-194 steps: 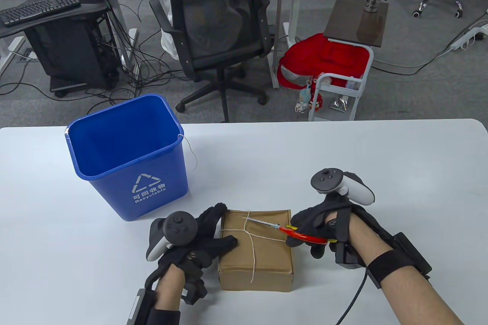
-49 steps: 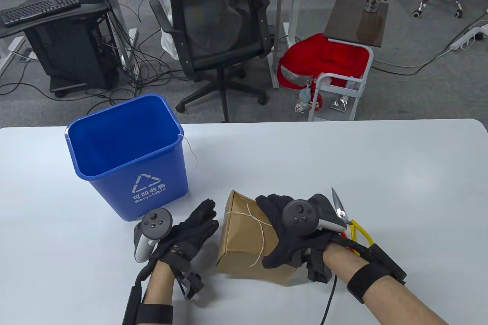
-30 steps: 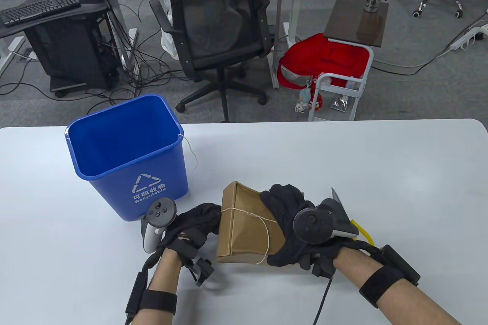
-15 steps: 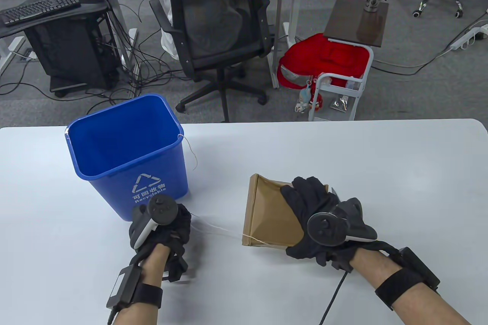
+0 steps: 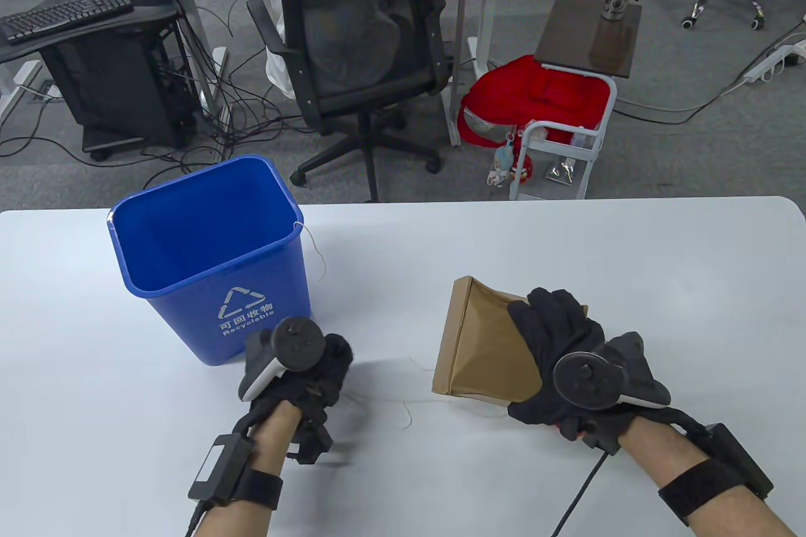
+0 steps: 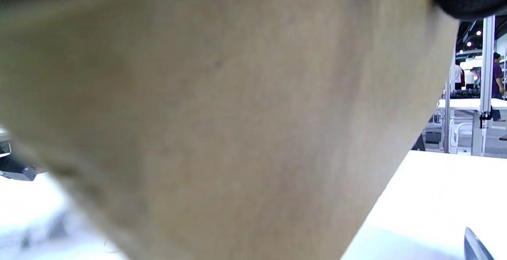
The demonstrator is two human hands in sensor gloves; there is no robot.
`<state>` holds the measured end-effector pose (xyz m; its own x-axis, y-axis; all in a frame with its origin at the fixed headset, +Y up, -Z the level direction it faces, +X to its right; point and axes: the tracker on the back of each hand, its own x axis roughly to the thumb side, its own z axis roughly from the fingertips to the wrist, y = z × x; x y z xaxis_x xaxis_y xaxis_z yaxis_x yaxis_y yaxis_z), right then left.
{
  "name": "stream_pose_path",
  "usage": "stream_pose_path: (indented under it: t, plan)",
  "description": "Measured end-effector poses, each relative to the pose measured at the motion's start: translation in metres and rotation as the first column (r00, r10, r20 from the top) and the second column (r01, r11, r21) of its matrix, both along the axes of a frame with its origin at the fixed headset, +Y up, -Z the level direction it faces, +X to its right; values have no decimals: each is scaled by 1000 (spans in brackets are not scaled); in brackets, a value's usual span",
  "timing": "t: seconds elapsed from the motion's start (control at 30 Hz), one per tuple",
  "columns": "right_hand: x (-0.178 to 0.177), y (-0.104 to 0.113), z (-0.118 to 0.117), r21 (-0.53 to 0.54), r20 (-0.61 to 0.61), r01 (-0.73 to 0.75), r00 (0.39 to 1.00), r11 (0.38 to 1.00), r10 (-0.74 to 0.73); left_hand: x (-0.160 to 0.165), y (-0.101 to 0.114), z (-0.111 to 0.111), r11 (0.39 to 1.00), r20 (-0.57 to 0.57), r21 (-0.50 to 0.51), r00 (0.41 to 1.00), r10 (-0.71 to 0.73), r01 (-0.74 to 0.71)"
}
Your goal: Cut the packaging cotton rope with scissors
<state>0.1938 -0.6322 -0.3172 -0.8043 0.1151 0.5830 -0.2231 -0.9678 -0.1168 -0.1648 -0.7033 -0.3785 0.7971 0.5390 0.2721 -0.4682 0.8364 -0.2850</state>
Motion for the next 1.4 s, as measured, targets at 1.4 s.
stream_pose_path:
  t: [1.4]
  plan:
    - [9, -5, 12, -31, 19, 106, 994, 994, -106, 57, -51, -3, 681, 387, -17, 633, -670, 732]
